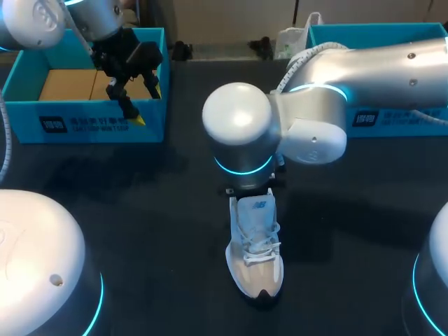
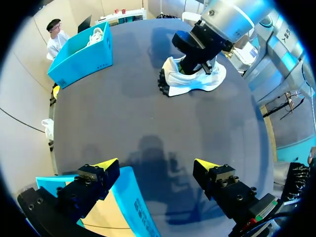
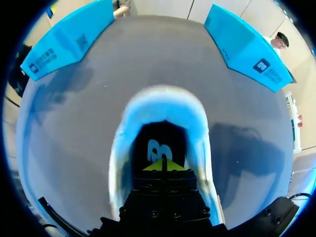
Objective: Take the shoe out of the shoebox, open the shoe tongue, remove and reinsert the insole, then place the shoe into the shoebox
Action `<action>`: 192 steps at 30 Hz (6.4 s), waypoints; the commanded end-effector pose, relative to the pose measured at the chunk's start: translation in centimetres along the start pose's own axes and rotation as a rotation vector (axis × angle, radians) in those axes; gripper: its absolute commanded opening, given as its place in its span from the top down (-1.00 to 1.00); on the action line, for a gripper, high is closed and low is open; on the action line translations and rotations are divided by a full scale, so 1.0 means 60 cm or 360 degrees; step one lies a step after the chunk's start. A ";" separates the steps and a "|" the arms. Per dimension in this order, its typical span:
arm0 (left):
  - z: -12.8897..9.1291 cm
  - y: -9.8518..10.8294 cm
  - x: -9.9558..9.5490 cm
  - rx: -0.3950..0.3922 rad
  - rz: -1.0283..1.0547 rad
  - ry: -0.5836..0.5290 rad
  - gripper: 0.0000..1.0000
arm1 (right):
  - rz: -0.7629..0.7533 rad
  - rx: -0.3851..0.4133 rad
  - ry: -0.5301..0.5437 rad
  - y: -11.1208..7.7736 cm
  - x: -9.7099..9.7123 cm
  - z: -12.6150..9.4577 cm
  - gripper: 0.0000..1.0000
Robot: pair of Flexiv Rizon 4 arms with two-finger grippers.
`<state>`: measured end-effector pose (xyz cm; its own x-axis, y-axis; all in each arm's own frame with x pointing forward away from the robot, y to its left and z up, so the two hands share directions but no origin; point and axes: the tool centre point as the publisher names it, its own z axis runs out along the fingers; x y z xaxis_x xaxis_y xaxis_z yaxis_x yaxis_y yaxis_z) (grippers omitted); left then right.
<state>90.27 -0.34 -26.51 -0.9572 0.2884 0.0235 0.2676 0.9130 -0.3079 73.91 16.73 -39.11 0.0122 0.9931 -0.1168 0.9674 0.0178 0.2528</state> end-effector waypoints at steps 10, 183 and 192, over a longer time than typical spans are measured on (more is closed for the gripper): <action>-0.001 0.000 0.001 -0.0003 0.0000 -0.0001 -1.00 | 0.0038 0.0077 0.0133 -0.011 0.005 0.027 1.00; -0.001 0.000 0.001 -0.0003 0.0000 -0.0001 -1.00 | -0.1762 0.0034 0.0374 0.011 -0.051 -0.198 -1.00; -0.001 0.000 0.001 -0.0003 0.0000 -0.0001 -1.00 | -0.1762 0.0034 0.0374 0.011 -0.051 -0.198 -1.00</action>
<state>90.27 -0.34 -26.47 -0.9572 0.2885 0.0236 0.2677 0.9131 -0.3076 71.44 16.08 -26.99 -0.8829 0.4574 -0.1063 0.4513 0.8891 0.0767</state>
